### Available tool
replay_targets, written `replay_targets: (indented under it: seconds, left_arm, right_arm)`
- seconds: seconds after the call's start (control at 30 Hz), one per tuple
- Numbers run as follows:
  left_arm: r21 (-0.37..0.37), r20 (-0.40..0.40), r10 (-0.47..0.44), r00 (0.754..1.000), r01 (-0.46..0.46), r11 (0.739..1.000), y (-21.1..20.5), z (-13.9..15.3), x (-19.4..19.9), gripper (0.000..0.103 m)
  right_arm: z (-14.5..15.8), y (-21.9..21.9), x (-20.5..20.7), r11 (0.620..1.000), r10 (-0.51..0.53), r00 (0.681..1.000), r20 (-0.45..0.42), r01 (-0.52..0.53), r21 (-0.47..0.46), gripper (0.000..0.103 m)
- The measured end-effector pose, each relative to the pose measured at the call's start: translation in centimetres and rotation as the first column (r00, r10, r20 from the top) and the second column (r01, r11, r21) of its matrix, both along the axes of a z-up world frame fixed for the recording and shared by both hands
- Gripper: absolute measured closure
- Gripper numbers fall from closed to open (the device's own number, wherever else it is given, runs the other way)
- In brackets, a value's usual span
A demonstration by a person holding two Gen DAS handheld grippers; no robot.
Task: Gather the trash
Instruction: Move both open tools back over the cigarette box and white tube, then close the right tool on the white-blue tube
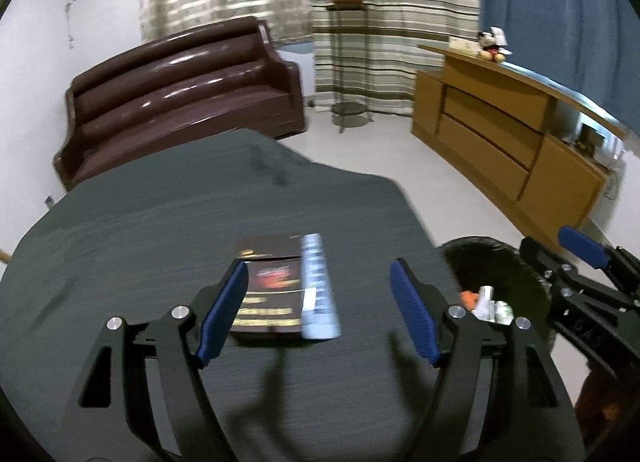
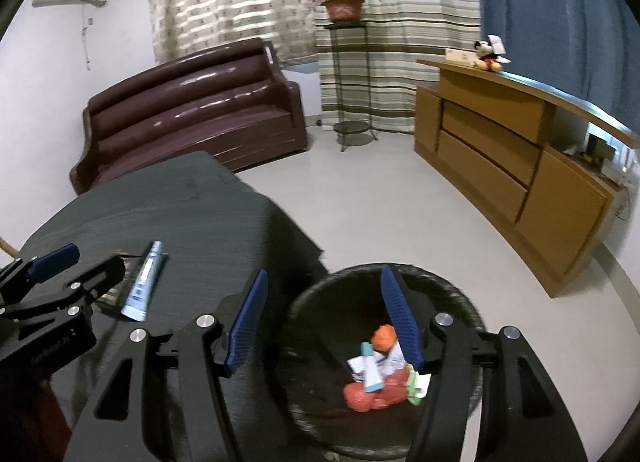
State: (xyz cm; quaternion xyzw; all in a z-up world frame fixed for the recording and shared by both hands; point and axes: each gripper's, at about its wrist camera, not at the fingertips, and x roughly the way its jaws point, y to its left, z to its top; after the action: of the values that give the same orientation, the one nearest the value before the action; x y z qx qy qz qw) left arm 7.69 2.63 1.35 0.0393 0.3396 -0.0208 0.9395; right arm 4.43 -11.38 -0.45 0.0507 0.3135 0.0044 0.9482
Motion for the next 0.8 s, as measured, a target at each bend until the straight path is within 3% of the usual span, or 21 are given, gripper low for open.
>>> replay_targets:
  seconds: [0.43,0.8]
  left_arm:
    - [0.022,-0.043,0.159,0.986,-0.159,0.987,9.2,-1.1,-0.8,0.031]
    - [-0.002,-0.065,0.208,0.976,-0.209,0.978,13.2,-1.7,-1.0,0.031]
  right_arm:
    - [-0.6,6.9,2.8,0.990,0.139,0.989,-0.052,-0.139,0.003,0.045]
    - [-2.2,11.1,5.3,0.978,0.174,0.967,-0.185,-0.192,-0.083,0.045]
